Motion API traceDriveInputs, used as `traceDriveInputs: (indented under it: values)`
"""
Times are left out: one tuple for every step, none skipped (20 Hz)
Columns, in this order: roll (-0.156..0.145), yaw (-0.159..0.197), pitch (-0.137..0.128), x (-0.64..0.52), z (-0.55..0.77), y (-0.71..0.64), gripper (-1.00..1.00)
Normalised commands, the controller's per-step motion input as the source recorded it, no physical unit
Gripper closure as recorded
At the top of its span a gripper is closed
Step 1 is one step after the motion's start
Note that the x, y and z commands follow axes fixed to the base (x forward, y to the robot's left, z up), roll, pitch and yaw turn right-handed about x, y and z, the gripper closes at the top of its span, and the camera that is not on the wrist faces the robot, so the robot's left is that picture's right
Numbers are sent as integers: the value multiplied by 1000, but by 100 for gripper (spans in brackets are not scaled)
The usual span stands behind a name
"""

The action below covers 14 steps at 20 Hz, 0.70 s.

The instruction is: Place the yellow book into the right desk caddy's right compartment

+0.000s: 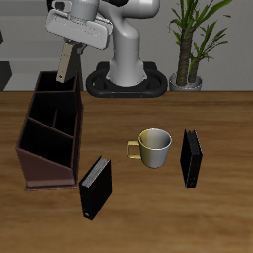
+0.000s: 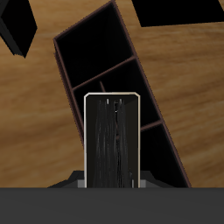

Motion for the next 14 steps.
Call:
traceDriveInputs:
  values:
    - [0,0,0,-25,3,30,100]
    - [-152,-147,-7,-399,138,-922,100]
    - [0,0,0,-37,9,42,100]
    - [-75,-20,-41,-247,74,-358,100]
    - [-33,-14,-11,-156,18,-131,100]
    - [-142,-68,-15,-409,68,-564,100]
    - [-26,-31,-47,-360,69,-266,100]
    - [-90,-16,-54,-337,22,-285,100]
    - [-32,-8,-5,-152,13,-93,100]
    - [-68,6,-22,-417,-23,-378,100]
    - [-62,-10,-28,-261,-61,-203,100]
    - [-24,-18,25,-83,-70,-108,100]
    - [-19,37,-22,-231,-32,-79,100]
    - [-74,-13,-1,-257,-142,-236,100]
